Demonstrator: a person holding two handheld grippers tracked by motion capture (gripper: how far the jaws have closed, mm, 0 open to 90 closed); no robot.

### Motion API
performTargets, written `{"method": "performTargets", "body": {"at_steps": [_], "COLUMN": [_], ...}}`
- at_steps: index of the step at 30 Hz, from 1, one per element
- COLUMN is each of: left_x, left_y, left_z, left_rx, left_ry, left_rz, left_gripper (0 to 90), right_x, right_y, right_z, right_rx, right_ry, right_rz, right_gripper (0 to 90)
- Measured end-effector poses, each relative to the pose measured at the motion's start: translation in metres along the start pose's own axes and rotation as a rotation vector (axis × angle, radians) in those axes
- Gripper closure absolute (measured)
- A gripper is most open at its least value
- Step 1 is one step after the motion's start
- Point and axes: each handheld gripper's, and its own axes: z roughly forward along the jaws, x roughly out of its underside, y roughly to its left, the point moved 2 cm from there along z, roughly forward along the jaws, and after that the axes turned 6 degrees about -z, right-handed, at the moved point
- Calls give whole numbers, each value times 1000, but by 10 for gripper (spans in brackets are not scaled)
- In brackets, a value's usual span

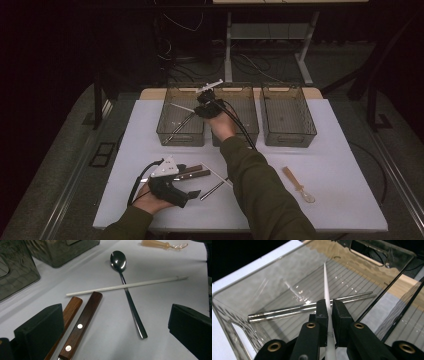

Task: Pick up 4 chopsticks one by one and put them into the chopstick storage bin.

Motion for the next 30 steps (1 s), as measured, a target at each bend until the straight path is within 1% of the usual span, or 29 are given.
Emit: {"method": "performTargets", "body": {"at_steps": [2, 3, 4, 5, 6, 9, 13, 15, 16, 19, 21, 23, 26, 28, 30], "left_x": [0, 0, 0, 0, 0, 0, 0, 0, 0, 0, 0, -1, -1, -1, -1], "left_y": [0, 0, 0, 0, 0, 0, 0, 0, 0, 0, 0, 0, -1, -1, -1], "left_z": [0, 0, 0, 0, 0, 0, -1, -1, -1, -1, -1, -1, -1, -1, -2], "left_rx": [0, 0, 0, 0, 0, 0, 1, 0, 1, -1, -4, -4, -1, -3, 0], "left_ry": [-1, -2, -3, -3, -3, -1, -6, -9, -8, -11, -13, -12, -16, -13, -12], "left_rz": [1, 1, 0, 1, -1, 3, 6, 5, 7, 8, 11, 14, 7, 11, 20], "left_gripper": [0, 0, 0, 0, 0, 0, 0, 0, 0, 0, 0, 0, 0, 0, 0], "right_x": [1, 1, 1, 1, 1, -1, -1, 1, 2, 6, 10, 14, 21, 25, 30], "right_y": [0, 0, 0, 0, 0, 1, 4, 6, 6, 5, 4, 2, 0, -1, -2], "right_z": [1, 2, 1, 1, 0, -4, -9, -13, -16, -25, -32, -39, -51, -60, -68], "right_rx": [-9, -17, -17, -21, -20, -30, -70, -77, -79, -104, -112, -118, -124, -142, -145], "right_ry": [2, -2, -3, -5, -9, -22, -35, -39, -42, -60, -74, -76, -92, -109, -112], "right_rz": [-1, 1, 1, 1, -12, -6, 0, -9, -15, -8, -15, -23, -22, -9, -17], "right_gripper": [819, 759, 721, 702, 677, 627, 552, 517, 512, 490, 476, 464, 448, 429, 412]}}
